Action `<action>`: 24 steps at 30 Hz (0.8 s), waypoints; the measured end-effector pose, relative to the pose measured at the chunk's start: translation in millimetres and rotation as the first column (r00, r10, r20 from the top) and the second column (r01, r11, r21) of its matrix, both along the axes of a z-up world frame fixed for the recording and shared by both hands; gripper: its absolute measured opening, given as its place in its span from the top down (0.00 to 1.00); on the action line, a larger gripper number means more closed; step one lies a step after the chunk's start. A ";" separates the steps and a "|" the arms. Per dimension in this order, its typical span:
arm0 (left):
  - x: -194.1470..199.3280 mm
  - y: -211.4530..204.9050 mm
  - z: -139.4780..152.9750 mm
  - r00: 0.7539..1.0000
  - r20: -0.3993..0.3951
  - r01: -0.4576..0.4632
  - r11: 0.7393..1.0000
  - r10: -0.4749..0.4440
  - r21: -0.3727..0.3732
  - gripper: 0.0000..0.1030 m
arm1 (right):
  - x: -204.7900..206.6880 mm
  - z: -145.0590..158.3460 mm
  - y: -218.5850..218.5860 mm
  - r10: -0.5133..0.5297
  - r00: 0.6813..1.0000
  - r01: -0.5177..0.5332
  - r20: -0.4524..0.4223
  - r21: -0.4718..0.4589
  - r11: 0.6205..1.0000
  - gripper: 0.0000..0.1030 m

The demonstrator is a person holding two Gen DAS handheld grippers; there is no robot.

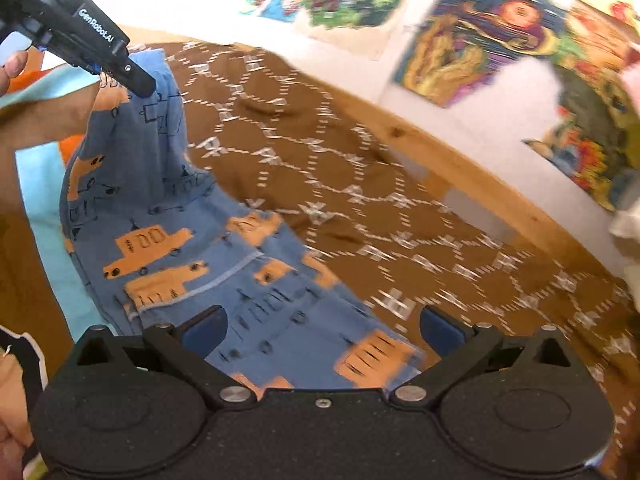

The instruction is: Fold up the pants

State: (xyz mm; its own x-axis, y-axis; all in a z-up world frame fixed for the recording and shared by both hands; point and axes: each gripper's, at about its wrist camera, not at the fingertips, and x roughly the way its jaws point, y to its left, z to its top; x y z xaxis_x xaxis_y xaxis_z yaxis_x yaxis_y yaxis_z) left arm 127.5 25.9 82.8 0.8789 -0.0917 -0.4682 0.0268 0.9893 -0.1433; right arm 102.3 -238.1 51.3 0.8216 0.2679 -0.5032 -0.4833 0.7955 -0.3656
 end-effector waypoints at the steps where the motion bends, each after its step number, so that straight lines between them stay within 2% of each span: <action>1: 0.4 -10.6 4.0 1.000 0.007 0.030 1.000 -0.030 0.007 0.83 | -2.5 2.9 -8.9 -0.031 1.000 0.031 -0.005 0.012 0.999 0.01; 7: 14.4 -75.3 7.8 0.978 0.001 0.209 0.978 -0.209 0.020 0.83 | -9.8 3.5 -62.1 -0.195 0.979 0.200 -0.055 0.111 0.973 0.01; 9: 18.4 -99.2 3.6 0.961 -0.011 0.277 0.961 -0.277 0.022 0.83 | -5.0 1.1 -75.5 -0.225 0.972 0.233 -0.071 0.122 0.965 0.01; 11: 20.4 -123.4 -5.9 0.944 -0.014 0.330 0.942 -0.329 0.064 0.79 | -0.9 0.2 -86.5 -0.255 0.965 0.261 -0.062 0.127 0.957 0.01; 12: 21.9 -137.5 -13.0 0.931 -0.021 0.364 0.927 -0.363 0.096 0.74 | -0.4 -0.4 -90.9 -0.266 0.962 0.272 -0.056 0.129 0.954 0.01; 13: 21.3 -147.4 -19.5 0.921 -0.031 0.389 0.914 -0.388 0.118 0.50 | 1.0 -1.3 -95.0 -0.277 0.960 0.281 -0.051 0.130 0.951 0.01; 14: 20.7 -156.7 -27.1 0.910 -0.053 0.413 0.899 -0.410 0.146 0.20 | 2.6 -4.0 -98.7 -0.287 0.957 0.290 -0.049 0.127 0.948 0.01; 15: 17.9 -164.4 -34.9 0.913 -0.067 0.408 0.895 -0.403 0.178 0.11 | 4.7 -7.7 -102.0 -0.295 0.954 0.299 -0.053 0.120 0.946 0.01; 16: 13.0 -167.9 -41.7 0.919 -0.060 0.392 0.897 -0.389 0.203 0.07 | 7.6 -11.3 -104.9 -0.303 0.951 0.308 -0.063 0.113 0.945 0.01; 17: 8.2 -170.6 -47.5 0.916 -0.050 0.399 0.890 -0.398 0.222 0.07 | 9.8 -15.7 -108.3 -0.311 0.947 0.318 -0.079 0.107 0.942 0.01; 18: 3.8 -172.6 -53.8 0.904 -0.055 0.423 0.873 -0.423 0.244 0.07 | 12.2 -19.1 -110.9 -0.318 0.943 0.327 -0.094 0.106 0.939 0.01; 20: -2.5 -174.3 -63.4 0.899 -0.075 0.434 0.854 -0.431 0.288 0.07 | 16.0 -25.1 -117.4 -0.332 0.935 0.347 -0.126 0.118 0.931 0.01; 22: -7.1 -172.6 -73.0 0.887 -0.105 0.458 0.831 -0.449 0.315 0.07 | 18.0 -26.0 -121.2 -0.332 0.932 0.353 -0.147 0.158 0.922 0.01; 24: -13.1 -171.9 -82.4 0.872 -0.128 0.487 0.805 -0.473 0.339 0.08 | 18.8 -25.0 -124.5 -0.308 0.938 0.339 -0.159 0.243 0.909 0.01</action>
